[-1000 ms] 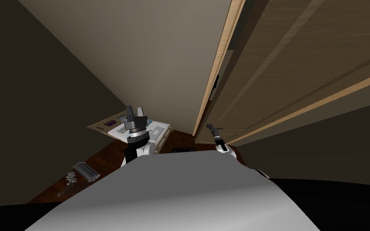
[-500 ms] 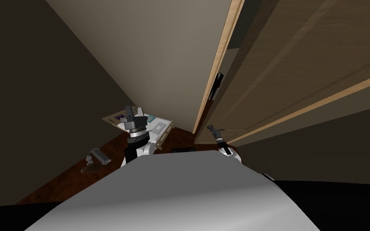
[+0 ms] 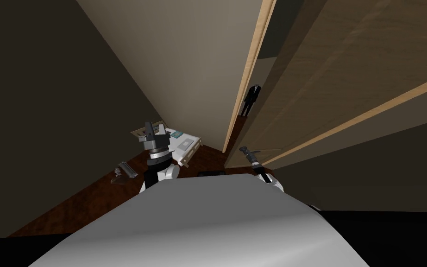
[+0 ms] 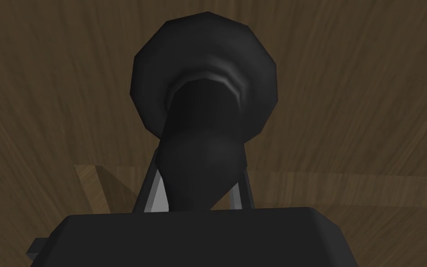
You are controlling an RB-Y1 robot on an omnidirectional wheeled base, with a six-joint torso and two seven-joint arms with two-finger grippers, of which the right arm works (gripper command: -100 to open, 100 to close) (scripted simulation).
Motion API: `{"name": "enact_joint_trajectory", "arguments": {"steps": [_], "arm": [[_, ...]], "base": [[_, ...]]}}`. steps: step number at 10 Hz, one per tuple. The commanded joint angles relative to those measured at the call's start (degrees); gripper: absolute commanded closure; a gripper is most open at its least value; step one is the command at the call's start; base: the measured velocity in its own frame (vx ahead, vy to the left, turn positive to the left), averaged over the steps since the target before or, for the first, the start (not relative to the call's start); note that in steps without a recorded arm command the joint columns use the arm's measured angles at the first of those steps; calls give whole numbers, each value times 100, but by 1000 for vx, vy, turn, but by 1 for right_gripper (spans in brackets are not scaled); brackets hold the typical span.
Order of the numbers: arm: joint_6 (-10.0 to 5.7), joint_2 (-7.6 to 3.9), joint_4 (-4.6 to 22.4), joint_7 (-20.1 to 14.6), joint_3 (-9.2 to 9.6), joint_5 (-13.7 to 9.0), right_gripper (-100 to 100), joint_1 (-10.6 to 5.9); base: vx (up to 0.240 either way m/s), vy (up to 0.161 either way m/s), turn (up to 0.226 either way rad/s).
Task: Pull the door open
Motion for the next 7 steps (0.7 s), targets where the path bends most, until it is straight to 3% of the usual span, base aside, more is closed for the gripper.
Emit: {"name": "enact_joint_trajectory", "arguments": {"steps": [1,4,7], "arm": [[-130,-49,16,-51,23,15,100,51],[-481,-191,136,-174,63,45,100,191],[-727,-291,220,-261,91,65,100,290]], "base": [[-240,-107,185],[-270,-95,198],[-216,-84,156]]}}
